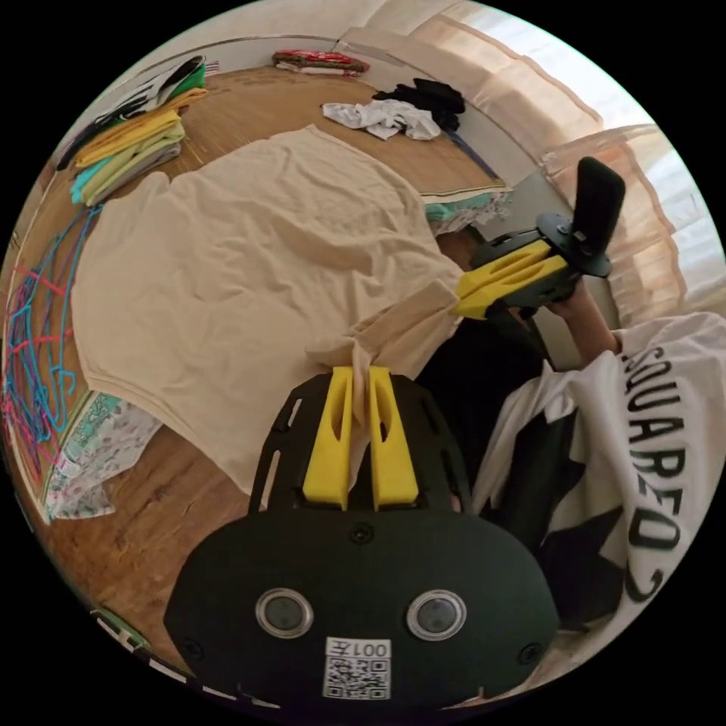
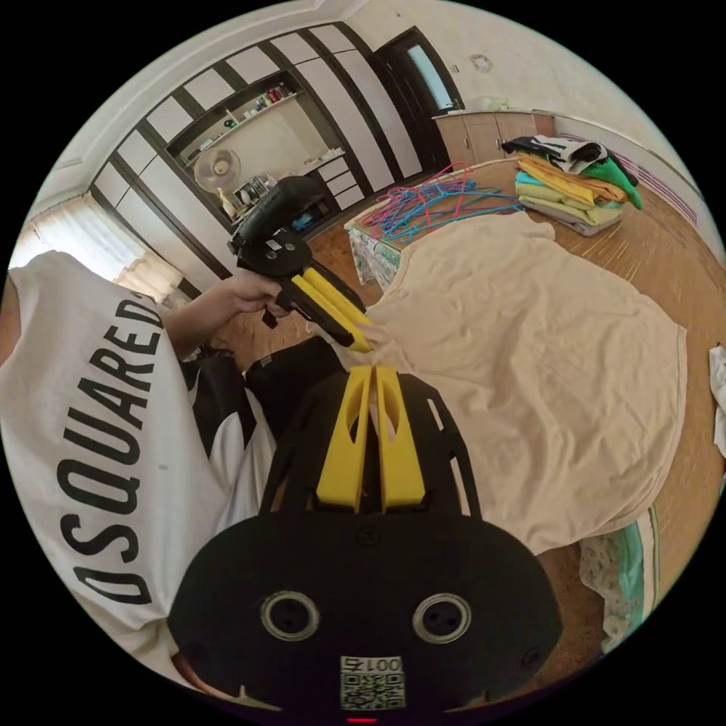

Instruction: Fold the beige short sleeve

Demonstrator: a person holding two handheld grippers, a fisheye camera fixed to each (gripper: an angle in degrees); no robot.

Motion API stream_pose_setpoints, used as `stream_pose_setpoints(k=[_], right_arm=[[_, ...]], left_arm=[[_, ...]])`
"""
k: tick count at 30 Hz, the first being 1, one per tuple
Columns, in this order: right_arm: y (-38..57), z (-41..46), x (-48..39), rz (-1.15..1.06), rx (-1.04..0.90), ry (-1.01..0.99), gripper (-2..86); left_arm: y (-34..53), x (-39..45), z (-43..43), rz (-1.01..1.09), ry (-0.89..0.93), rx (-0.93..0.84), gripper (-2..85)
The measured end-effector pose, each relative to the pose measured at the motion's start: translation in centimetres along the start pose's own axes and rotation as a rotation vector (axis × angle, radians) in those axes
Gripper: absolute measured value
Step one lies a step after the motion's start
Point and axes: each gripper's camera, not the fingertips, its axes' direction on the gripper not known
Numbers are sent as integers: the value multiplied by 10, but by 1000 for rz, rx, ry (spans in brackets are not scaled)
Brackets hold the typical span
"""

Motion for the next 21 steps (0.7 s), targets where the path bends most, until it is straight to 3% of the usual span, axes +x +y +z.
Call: stream_pose_setpoints(k=[9, 14, 21], right_arm=[[-1, -31, -9, 1, 215, 41, 9], [-14, -31, -11, 36, 296, -12, 8], [-55, -51, -32, -102, 302, 139, 8]], left_arm=[[68, 12, -90, 114, -151, 368, -9], [72, 24, -101, 170, -334, 390, -10], [33, 33, -118, 310, -523, 422, -9]])
